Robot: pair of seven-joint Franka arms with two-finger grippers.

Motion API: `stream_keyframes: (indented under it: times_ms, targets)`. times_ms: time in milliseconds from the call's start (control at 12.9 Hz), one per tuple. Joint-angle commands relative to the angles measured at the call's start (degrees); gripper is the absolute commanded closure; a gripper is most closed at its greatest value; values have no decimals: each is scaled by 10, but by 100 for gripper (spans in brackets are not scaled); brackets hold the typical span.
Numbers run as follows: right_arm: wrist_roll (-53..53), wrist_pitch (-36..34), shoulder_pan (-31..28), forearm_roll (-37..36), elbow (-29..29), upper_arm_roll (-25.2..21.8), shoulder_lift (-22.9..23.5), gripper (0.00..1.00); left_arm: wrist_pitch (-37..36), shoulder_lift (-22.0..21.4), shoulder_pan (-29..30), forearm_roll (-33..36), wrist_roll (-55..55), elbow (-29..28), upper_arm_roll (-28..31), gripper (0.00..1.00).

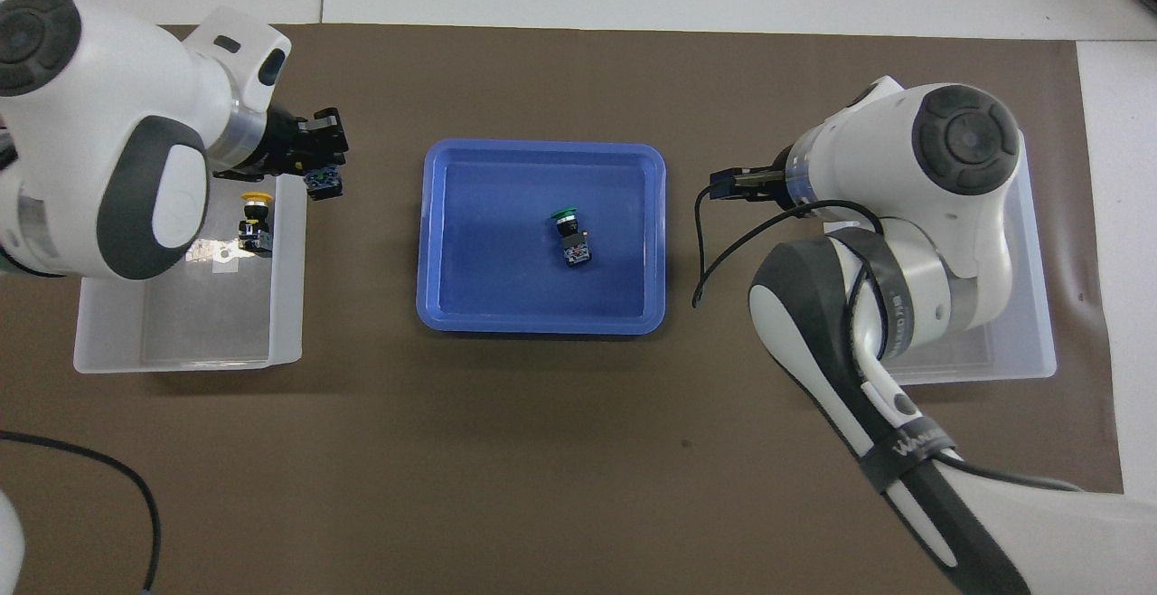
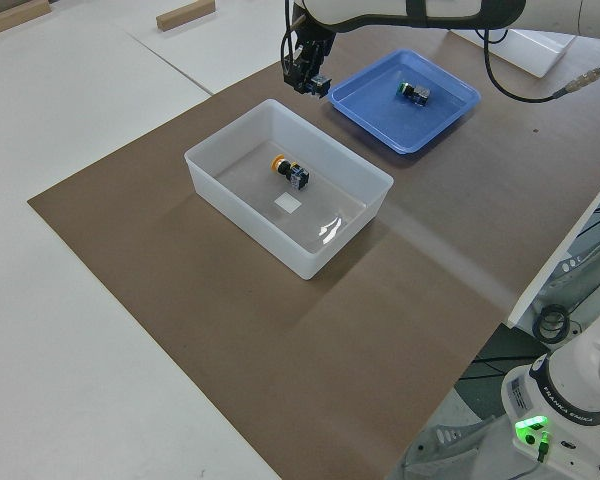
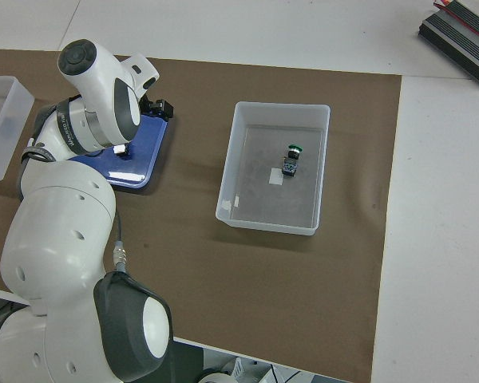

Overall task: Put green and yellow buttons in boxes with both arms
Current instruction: 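Place the yellow button in the left box while the right gripper grasps another green button, then carry the green button to the right box while the left gripper withdraws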

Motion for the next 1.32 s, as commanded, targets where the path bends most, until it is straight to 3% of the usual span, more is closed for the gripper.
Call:
stream_keyframes:
  times_ms: [0,311,621,699,854,1010,1165,1243]
  targets:
    - [11,33,27,2,6,1,30,0,5,-10,49,-4,84,-22,-7,100]
    - [50,135,66,-19,28,1,114,0,112,-31,73,-4,124,-129,-4,100]
    - [70,138,87,-21,38,1,134,0,244,-18,88,-4,153,-216,-3,100]
    - [74,137,92,-22,33,1,134,9,253,-3,89,-4,155,-216,-3,100]
    - [76,108,94,-22,28,0,132,57,288,18,89,-4,153,-223,-3,100]
    - [78,50,94,-22,35,-3,121,98,289,20,89,-4,151,-224,-3,76]
    - [75,18,86,-29,31,-5,94,100,285,22,88,-4,152,-219,-3,73]
    - [75,-1,82,-29,31,-8,78,100,279,23,85,-3,152,-210,-3,61]
